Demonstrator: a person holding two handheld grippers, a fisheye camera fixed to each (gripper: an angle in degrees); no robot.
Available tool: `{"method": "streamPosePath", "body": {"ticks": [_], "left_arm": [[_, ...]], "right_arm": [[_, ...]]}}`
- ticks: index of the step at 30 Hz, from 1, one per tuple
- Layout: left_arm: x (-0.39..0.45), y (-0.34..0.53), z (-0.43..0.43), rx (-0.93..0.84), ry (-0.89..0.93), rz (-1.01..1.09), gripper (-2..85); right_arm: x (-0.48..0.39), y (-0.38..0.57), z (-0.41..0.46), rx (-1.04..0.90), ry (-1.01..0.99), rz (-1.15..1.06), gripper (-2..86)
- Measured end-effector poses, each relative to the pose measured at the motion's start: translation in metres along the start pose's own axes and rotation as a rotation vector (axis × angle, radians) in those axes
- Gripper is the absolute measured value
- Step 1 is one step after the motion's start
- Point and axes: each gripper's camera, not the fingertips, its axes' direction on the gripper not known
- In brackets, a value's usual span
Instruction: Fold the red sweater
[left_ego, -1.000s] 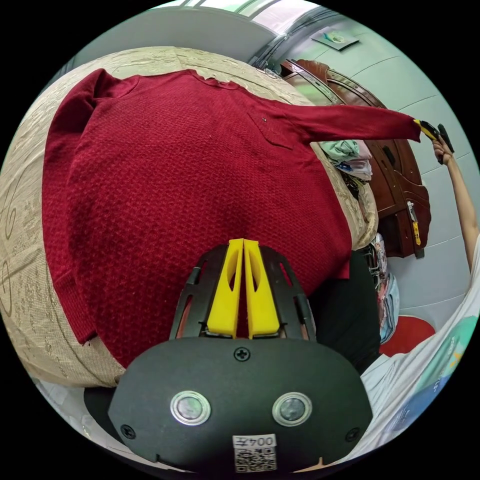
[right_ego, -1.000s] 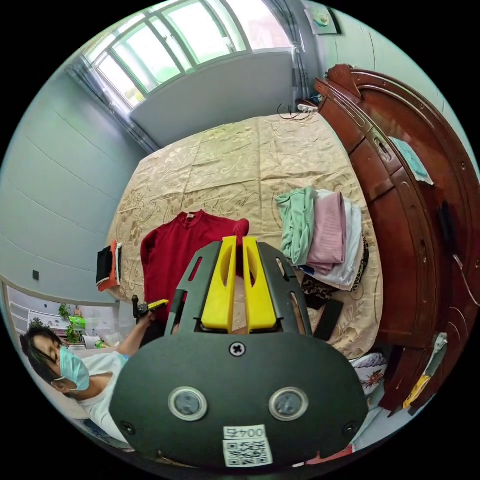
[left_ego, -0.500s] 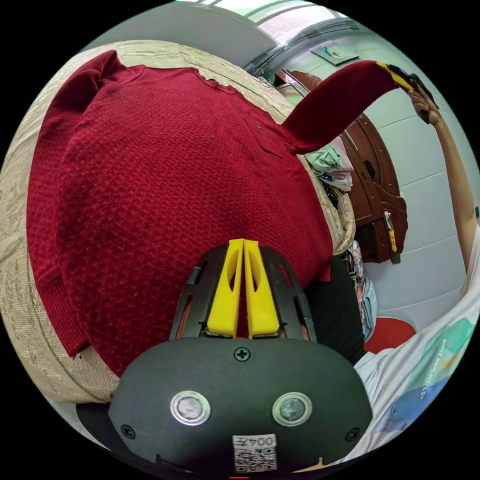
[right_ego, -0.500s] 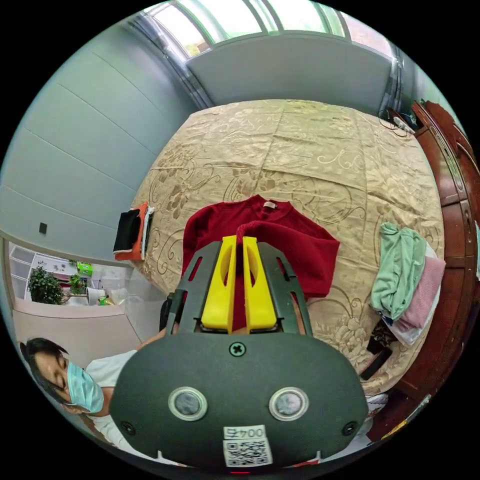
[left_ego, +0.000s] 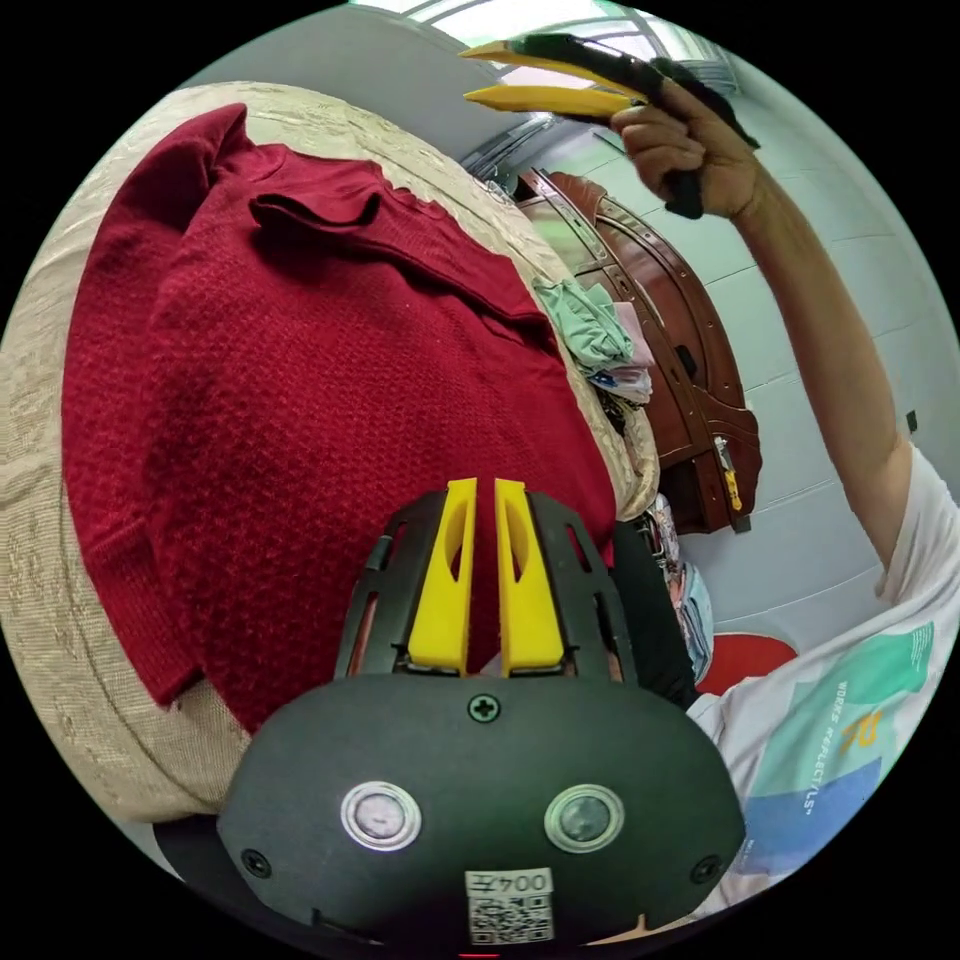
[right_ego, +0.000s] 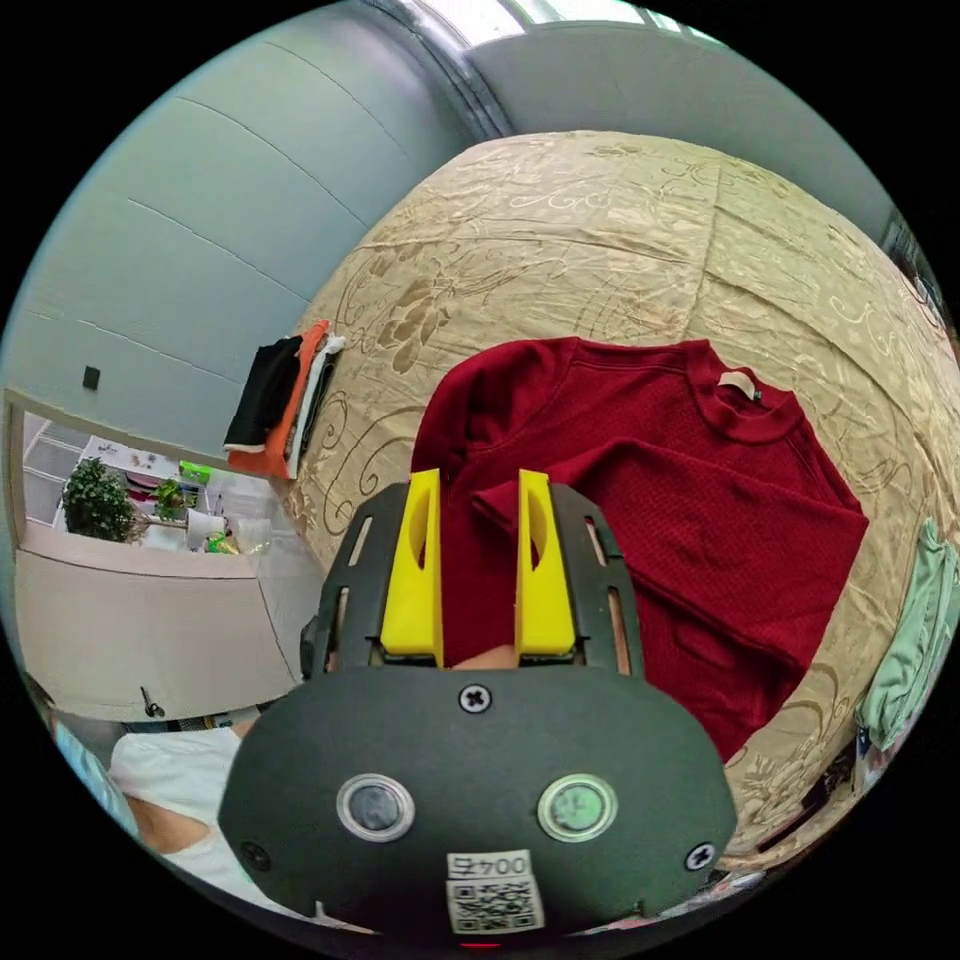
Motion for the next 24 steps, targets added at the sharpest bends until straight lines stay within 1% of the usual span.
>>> {"method": "streamPosePath", "body": {"ticks": [2,4,6,8,10,12,15,18,20,24], "left_arm": [[0.002,0.000,-0.023,0.053,-0.026,0.020,2.3],[-0.003,0.003,-0.054,0.085,-0.115,0.005,2.5],[-0.014,0.009,-0.077,0.108,-0.193,-0.043,2.8],[-0.029,0.014,-0.093,0.108,-0.242,-0.100,3.1],[-0.045,0.018,-0.103,0.071,-0.292,-0.157,3.6],[-0.048,0.017,-0.103,0.039,-0.339,-0.171,4.3],[-0.044,0.007,-0.092,-0.015,-0.425,-0.158,6.5],[-0.034,-0.002,-0.077,-0.022,-0.507,-0.111,8.9],[-0.030,-0.006,-0.068,-0.017,-0.512,-0.107,10.6],[-0.016,-0.011,-0.055,0.019,-0.561,-0.112,11.6]], "right_arm": [[0.010,0.022,0.005,0.004,-0.047,0.013,9.9],[0.022,0.050,0.017,-0.014,-0.104,0.027,9.0],[0.042,0.099,0.037,-0.028,-0.135,0.082,8.0],[0.058,0.138,0.050,-0.016,-0.163,0.138,7.3],[0.076,0.177,0.062,0.024,-0.227,0.216,6.2],[0.097,0.222,0.074,0.106,-0.359,0.319,5.4],[0.111,0.265,0.084,0.208,-0.443,0.388,4.3],[0.116,0.295,0.091,0.274,-0.487,0.406,2.0],[0.116,0.308,0.094,0.306,-0.500,0.410,0.6],[0.112,0.323,0.101,0.308,-0.478,0.378,-0.5]]}}
